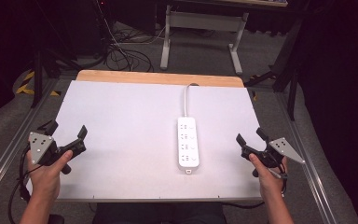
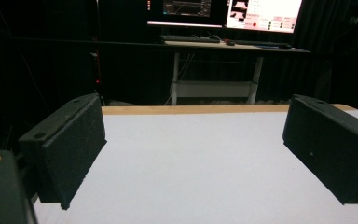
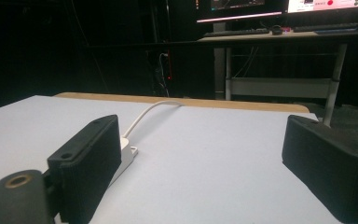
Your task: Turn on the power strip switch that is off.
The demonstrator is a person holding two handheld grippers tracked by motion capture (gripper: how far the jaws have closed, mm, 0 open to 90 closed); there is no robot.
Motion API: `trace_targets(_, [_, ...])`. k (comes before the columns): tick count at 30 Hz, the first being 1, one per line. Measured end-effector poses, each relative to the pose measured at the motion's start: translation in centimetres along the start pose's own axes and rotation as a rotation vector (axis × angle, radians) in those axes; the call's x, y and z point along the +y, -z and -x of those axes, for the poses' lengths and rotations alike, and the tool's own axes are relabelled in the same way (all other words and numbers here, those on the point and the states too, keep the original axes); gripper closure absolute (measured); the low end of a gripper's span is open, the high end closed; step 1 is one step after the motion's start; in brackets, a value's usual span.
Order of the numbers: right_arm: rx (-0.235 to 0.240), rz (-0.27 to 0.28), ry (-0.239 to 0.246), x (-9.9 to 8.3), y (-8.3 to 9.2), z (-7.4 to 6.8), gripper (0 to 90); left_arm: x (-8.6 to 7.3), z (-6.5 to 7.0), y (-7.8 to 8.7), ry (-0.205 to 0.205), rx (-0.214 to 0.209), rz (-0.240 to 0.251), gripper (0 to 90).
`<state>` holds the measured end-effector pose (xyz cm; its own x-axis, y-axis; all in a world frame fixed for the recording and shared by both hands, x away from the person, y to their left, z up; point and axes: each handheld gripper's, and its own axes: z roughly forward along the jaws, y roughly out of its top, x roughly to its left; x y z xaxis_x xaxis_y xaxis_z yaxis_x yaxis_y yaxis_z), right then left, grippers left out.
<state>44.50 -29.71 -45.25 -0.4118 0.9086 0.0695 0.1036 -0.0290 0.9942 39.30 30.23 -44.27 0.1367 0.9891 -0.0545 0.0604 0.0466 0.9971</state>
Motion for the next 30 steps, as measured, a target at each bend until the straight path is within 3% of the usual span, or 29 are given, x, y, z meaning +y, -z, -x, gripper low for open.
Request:
trace_targets(13, [-0.025,0.007,-0.002,0.1,0.02,0.12,12.7,-0.02,-0.07,-0.04,0.004,0.003,-0.001,6.8])
trace_targets(14, [-0.029,0.01,0.0,0.14,0.02,0.14,19.9,-0.02,-0.06,-0.03,0.004,0.003,-0.002,6.9])
trace_targets(18, [-0.03,0.006,-0.01,0.21,-0.05,0.16,30.2,-0.03,-0.06,-0.04,0.003,0.003,-0.002,7.0])
trace_targets(30, [-0.005,0.0,0.005,0.28,-0.03,0.06,48.5,-0.05,-0.03,-0.07,0.0,0.0,-0.005,7.3])
